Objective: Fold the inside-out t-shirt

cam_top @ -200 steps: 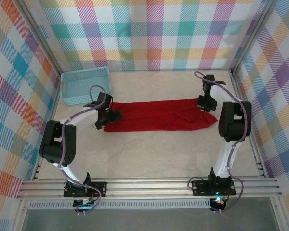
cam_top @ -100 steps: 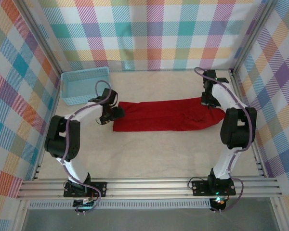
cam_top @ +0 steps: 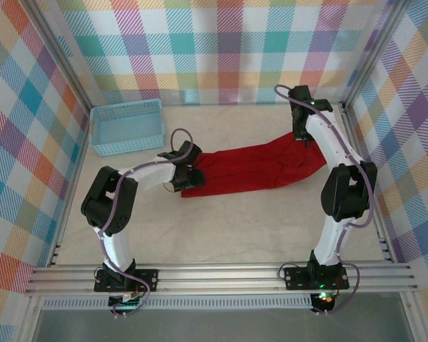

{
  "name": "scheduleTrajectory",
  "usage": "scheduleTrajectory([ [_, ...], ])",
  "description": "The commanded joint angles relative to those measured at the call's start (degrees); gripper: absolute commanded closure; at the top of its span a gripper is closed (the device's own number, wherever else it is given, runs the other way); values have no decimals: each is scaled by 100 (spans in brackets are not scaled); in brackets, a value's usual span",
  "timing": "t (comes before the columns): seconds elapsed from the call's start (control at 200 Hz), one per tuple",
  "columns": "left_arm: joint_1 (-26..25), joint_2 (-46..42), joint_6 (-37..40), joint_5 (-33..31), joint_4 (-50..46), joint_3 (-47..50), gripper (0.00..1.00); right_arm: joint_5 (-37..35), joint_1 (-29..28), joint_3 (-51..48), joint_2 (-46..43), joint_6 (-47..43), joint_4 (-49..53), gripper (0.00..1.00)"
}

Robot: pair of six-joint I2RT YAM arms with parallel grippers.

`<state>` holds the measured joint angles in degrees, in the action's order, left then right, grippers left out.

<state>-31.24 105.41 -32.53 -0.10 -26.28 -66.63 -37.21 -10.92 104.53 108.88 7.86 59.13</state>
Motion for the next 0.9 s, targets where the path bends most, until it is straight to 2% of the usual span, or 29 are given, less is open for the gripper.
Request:
scheduleTrajectory([
  [0.0, -407, -218, -465, 147, 293, 328, 32, -463, -341, 510, 257, -503, 275, 100],
  [0.195, -743, -783, -758, 456, 878, 926, 32, -577, -748, 1184, 622, -835, 644, 100],
  [0.28, -693, -1139, -707, 243, 705, 1058, 32, -394, -999, 1511, 738, -871, 874, 100],
  [0.46, 36, -1699, -652, 271, 818, 1533, 32, 336, -1665, 2141, 1018, -541, 1409, 100],
  [0.515, 130, -1691, -589, 309, 921, 1587, 33, 472, -1847, 2360, 1183, -320, 1627, 100],
  [0.58, 142, -1563, -512, 417, 991, 1581, 41, 669, -2064, 2453, 1353, -205, 1717, 100],
  [0.635, 136, -1445, -542, 629, 1404, 1642, 44, 769, -2207, 2513, 1505, -14, 1781, 100],
  [0.895, -2, -998, -745, 1003, 2216, 1906, 51, 1793, -2600, 2722, 1907, 841, 1768, 100],
])
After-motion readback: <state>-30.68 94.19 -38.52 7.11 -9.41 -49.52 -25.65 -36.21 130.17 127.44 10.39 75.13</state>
